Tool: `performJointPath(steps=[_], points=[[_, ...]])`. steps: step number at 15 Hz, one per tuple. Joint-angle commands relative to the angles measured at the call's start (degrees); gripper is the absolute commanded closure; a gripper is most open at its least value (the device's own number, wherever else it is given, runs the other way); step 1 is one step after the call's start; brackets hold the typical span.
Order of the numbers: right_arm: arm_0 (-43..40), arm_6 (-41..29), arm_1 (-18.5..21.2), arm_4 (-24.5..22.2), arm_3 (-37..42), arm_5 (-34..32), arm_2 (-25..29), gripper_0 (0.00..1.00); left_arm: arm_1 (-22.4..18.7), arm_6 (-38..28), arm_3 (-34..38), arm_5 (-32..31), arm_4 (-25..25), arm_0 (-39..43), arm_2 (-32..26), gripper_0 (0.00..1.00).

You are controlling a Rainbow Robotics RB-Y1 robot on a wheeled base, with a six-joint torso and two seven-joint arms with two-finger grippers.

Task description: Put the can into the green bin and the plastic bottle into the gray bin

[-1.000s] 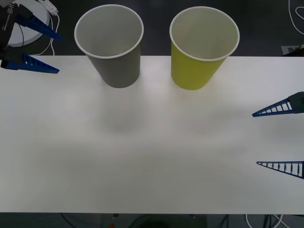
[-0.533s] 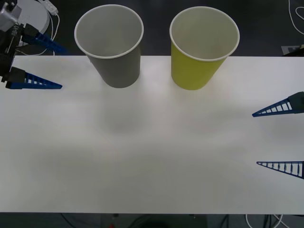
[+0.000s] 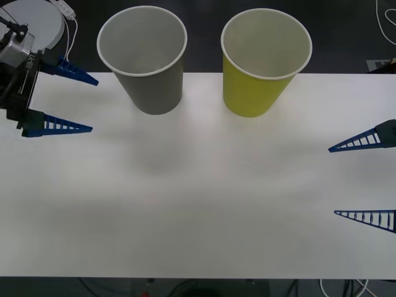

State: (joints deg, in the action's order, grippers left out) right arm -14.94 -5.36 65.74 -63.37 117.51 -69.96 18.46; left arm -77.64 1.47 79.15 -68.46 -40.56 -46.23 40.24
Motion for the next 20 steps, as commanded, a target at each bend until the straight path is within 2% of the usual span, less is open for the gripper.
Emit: performJointPath(steps=[1, 6, 8, 14, 20], points=[[0.00, 0.00, 0.00, 0.00, 0.00, 0.00, 0.00, 0.00, 0.56, -6.31, 8.21, 2.63, -6.46, 10.11, -12.02, 0.00], [0.00, 0.00, 0.00, 0.00, 0.00, 0.00, 0.00, 0.00, 2.75, -14.74, 19.81, 4.65, -13.23, 23.82, -27.58, 0.00], [0.00, 0.00, 0.00, 0.00, 0.00, 0.00, 0.00, 0.00, 3.90, -15.27, 21.92, 4.65, -13.76, 27.51, -31.01, 0.00], [0.00, 0.00, 0.00, 0.00, 0.00, 0.00, 0.00, 0.00, 3.98, -15.97, 29.39, 4.56, -13.85, 38.94, -40.41, 0.00], [0.00, 0.00, 0.00, 0.00, 0.00, 0.00, 0.00, 0.00, 3.98, -16.94, 36.51, 4.04, -18.86, 49.49, -49.64, 0.00]])
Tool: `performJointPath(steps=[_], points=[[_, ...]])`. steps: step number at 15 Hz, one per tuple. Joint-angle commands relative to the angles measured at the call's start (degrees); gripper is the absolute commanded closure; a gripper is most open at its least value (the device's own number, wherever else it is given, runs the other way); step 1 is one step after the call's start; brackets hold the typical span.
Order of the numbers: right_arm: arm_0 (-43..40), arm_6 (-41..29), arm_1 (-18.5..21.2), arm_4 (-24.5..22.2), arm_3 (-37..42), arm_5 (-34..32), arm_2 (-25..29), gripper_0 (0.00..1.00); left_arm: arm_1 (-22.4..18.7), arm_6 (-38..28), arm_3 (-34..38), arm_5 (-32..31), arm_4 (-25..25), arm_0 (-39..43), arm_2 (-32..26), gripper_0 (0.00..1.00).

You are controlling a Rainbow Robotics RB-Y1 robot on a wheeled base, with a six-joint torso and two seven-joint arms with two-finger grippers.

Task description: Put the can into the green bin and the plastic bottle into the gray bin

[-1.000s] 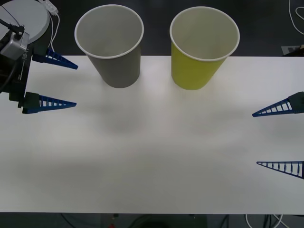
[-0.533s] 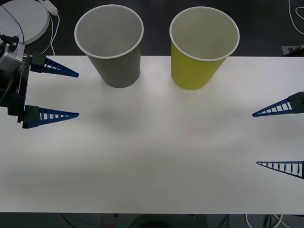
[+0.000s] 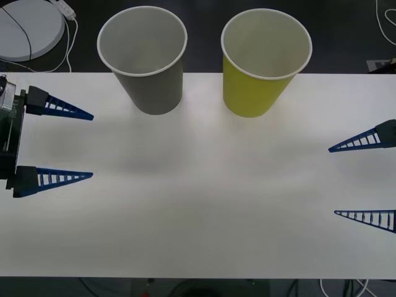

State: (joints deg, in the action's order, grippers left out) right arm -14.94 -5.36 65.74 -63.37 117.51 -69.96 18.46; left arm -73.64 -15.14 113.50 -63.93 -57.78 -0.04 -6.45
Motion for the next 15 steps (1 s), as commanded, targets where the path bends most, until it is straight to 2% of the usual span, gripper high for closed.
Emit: performJointPath(steps=[1, 12, 15], points=[[0.00, 0.00, 0.00, 0.00, 0.00, 0.00, 0.00, 0.00, -0.02, -0.50, 2.69, -1.19, -2.25, 4.17, -4.10, 0.00], [0.00, 0.00, 0.00, 0.00, 0.00, 0.00, 0.00, 0.00, -0.02, -0.68, 6.38, -2.51, -3.30, 11.82, -11.92, 0.00], [0.00, 0.00, 0.00, 0.00, 0.00, 0.00, 0.00, 0.00, 0.07, -0.77, 6.29, -2.60, -3.30, 11.90, -11.92, 0.00]])
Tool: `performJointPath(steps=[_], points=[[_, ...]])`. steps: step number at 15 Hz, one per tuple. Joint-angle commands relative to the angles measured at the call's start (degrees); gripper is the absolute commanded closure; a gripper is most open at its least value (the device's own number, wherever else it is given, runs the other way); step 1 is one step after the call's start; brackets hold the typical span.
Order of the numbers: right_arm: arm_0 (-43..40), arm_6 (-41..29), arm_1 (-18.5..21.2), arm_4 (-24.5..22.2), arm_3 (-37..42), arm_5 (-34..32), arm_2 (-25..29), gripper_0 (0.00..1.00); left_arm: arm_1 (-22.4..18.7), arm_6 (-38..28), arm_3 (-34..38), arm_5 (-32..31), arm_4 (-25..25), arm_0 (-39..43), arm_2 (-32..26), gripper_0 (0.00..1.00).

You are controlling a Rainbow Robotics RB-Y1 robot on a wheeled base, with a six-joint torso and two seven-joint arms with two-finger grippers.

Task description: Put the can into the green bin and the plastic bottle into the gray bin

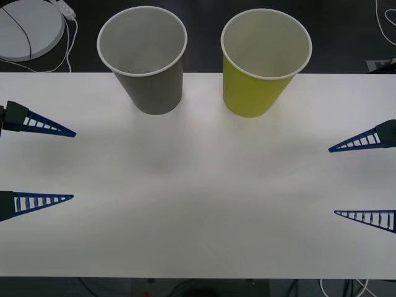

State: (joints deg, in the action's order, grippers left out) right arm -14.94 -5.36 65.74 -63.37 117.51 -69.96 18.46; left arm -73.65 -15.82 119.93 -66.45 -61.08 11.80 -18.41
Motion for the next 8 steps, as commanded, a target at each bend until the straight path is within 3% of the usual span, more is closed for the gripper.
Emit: performJointPath(steps=[1, 8], points=[[0.00, 0.00, 0.00, 0.00, 0.00, 0.00, 0.00, 0.00, 0.35, 0.35, -0.31, 0.01, -0.01, 0.33, 0.04, 0.00], [0.00, 0.00, 0.00, 0.00, 0.00, 0.00, 0.00, 0.00, 0.52, 0.52, -0.31, -0.08, -0.01, 0.41, -0.05, 0.00]])
